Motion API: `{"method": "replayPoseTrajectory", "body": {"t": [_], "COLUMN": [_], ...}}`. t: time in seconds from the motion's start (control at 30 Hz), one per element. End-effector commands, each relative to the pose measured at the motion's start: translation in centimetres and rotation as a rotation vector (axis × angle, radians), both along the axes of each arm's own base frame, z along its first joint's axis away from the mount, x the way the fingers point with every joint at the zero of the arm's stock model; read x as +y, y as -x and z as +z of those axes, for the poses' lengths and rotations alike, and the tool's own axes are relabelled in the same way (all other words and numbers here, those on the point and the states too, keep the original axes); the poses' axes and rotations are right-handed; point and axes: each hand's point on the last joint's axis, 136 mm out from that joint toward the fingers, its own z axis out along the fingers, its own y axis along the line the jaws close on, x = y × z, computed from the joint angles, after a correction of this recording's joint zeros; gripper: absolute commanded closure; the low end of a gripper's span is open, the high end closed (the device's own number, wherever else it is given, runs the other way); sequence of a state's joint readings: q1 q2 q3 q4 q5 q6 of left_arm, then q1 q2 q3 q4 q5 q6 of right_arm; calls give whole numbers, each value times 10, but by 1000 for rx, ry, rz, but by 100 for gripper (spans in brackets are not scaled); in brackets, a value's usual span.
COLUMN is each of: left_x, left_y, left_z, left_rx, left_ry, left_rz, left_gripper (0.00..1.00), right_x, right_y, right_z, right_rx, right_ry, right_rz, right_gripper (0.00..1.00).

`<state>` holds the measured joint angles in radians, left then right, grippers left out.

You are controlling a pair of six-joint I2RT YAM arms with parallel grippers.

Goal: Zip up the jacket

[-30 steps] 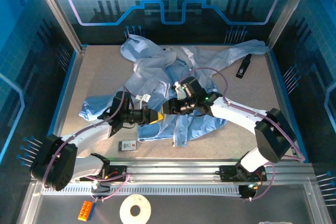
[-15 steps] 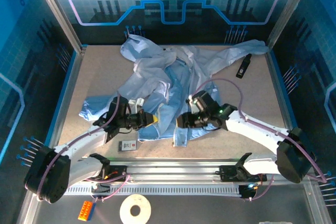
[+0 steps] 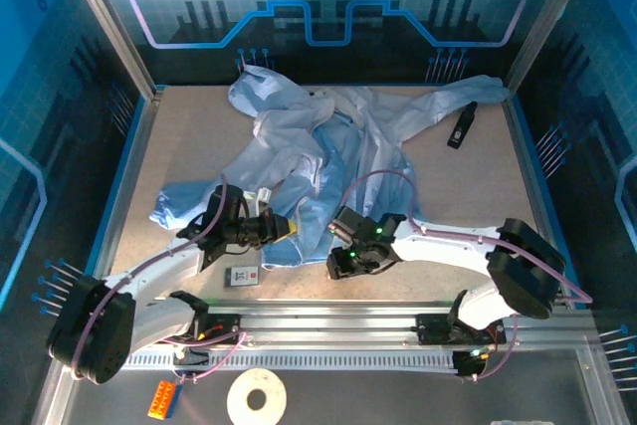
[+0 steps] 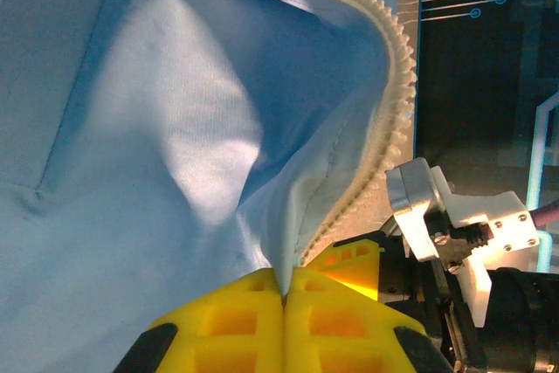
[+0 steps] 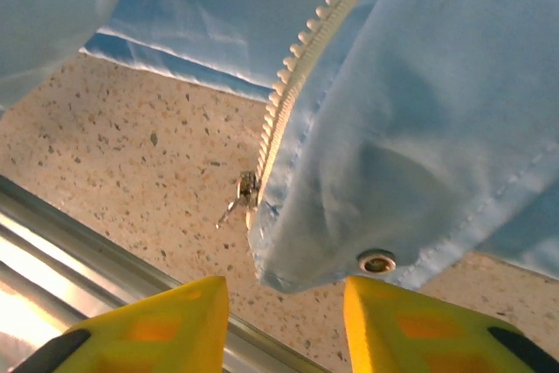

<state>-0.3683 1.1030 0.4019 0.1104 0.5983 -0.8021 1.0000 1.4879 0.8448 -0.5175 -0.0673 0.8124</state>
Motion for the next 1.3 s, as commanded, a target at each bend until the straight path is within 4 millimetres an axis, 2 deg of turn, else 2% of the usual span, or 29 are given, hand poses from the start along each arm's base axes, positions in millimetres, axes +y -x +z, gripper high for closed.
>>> {"method": "replayPoseTrajectory", "body": {"t": [0.0,0.27,0.5,0.57,0.63,0.73,0.77,0.9,1.03,1.27], "left_x": [1,-2,-1,0,0,0,0,-2,-5,-9], "left_y": [3,4,6,7,8,8,8,4,-1,-9], "left_z": [-2,-1,-4,-6,-6,-5,-4,3,15,39], "left_rx": [-13,-11,-5,1,2,0,-1,-19,-47,-137], "left_ry": [2,7,-1,-1,-1,-1,-2,7,25,56], "left_rz": [-14,-43,-44,-42,-44,-45,-44,-46,-51,-52], "left_gripper": [100,100,100,100,100,100,100,100,100,100], "right_x": [0,1,-2,0,2,5,-1,-4,-10,-20], "right_y": [-6,-16,-8,-5,-4,-12,-12,-24,-36,-55], "right_z": [3,-4,-27,-34,-36,-22,-21,11,46,101], "right_rx": [-32,-59,-7,10,8,-67,-90,-209,-297,-395], "right_ry": [73,131,161,153,148,106,101,7,-120,-278], "right_rz": [-9,-48,-49,-44,-37,-35,-35,-22,-27,1], "right_gripper": [58,50,45,47,57,76,81,94,100,100]}}
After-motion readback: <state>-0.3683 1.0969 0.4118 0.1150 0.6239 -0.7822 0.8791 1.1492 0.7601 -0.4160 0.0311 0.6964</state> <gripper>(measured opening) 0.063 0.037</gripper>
